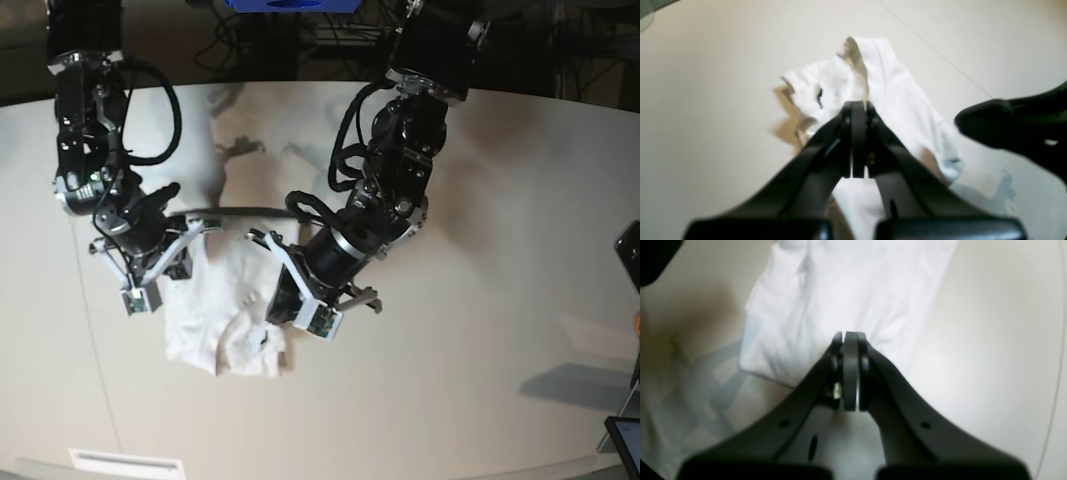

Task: Fold the T-shirt properly
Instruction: 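Open the left gripper and raise it away from the shirt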

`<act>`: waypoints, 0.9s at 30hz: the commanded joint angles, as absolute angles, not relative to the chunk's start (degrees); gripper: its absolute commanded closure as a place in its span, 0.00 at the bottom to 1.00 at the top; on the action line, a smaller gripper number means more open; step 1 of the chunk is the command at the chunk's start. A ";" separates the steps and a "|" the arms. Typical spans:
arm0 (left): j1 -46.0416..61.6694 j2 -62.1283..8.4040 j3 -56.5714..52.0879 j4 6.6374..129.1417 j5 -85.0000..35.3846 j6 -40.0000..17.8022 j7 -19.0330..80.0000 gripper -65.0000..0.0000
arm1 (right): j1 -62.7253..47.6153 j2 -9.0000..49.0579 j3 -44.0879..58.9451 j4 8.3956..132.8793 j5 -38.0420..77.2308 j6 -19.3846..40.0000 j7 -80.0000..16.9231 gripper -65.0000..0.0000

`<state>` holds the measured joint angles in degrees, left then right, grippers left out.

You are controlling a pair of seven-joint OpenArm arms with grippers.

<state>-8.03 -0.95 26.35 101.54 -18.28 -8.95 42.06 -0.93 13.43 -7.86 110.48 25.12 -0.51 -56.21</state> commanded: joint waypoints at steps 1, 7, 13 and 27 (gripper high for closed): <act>-9.01 -1.19 24.40 102.73 -18.24 -8.40 41.45 1.00 | 0.31 14.55 -8.04 111.52 25.63 -0.31 -54.81 1.00; -9.01 -2.68 16.22 102.55 -17.89 -8.40 44.53 1.00 | 3.47 15.78 -8.13 110.20 25.63 -0.22 -54.90 1.00; -7.25 -9.01 14.99 102.37 -17.89 -8.40 44.62 1.00 | 5.67 15.69 -8.57 106.07 25.63 -0.13 -54.90 1.00; 1.27 -13.14 6.29 102.29 -17.89 -8.40 44.62 1.00 | 9.71 15.43 -14.55 97.19 25.63 -0.13 -52.09 1.00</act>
